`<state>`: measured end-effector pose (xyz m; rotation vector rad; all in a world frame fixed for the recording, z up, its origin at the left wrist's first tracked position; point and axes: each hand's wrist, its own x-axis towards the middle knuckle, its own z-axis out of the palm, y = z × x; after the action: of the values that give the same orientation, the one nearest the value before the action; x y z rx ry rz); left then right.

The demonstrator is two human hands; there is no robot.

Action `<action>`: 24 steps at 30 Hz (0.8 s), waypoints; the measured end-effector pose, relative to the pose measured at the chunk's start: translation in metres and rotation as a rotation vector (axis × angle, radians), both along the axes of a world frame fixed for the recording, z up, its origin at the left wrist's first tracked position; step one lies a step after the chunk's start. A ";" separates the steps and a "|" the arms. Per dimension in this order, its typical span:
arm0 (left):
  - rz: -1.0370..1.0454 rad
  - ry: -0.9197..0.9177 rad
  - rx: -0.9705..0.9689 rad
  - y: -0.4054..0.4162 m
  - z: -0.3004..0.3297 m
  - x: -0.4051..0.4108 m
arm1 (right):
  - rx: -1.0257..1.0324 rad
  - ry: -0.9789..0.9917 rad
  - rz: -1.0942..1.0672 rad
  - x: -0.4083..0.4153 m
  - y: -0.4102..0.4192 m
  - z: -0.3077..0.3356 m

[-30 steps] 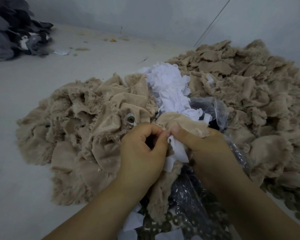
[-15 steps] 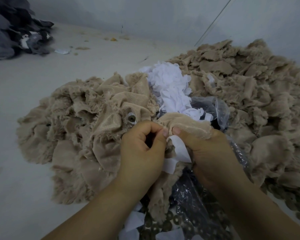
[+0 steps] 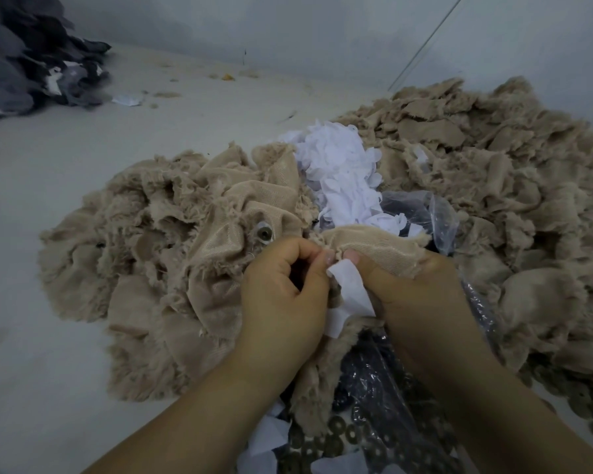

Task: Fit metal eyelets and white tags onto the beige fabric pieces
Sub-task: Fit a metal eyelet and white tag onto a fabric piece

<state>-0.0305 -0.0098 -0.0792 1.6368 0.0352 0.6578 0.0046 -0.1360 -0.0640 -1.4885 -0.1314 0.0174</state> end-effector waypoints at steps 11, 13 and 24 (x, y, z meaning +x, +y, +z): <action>0.085 -0.079 0.189 0.004 0.002 0.003 | 0.085 0.071 -0.031 0.002 0.001 -0.005; 0.067 -0.167 0.300 0.005 0.006 0.001 | 0.072 0.062 -0.029 0.003 0.000 -0.006; -0.064 -0.110 0.318 0.005 0.006 -0.003 | -0.113 -0.032 -0.024 0.006 -0.004 -0.006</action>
<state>-0.0336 -0.0052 -0.0736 1.8942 -0.2103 0.7302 0.0108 -0.1404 -0.0696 -1.6035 -0.1401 -0.0187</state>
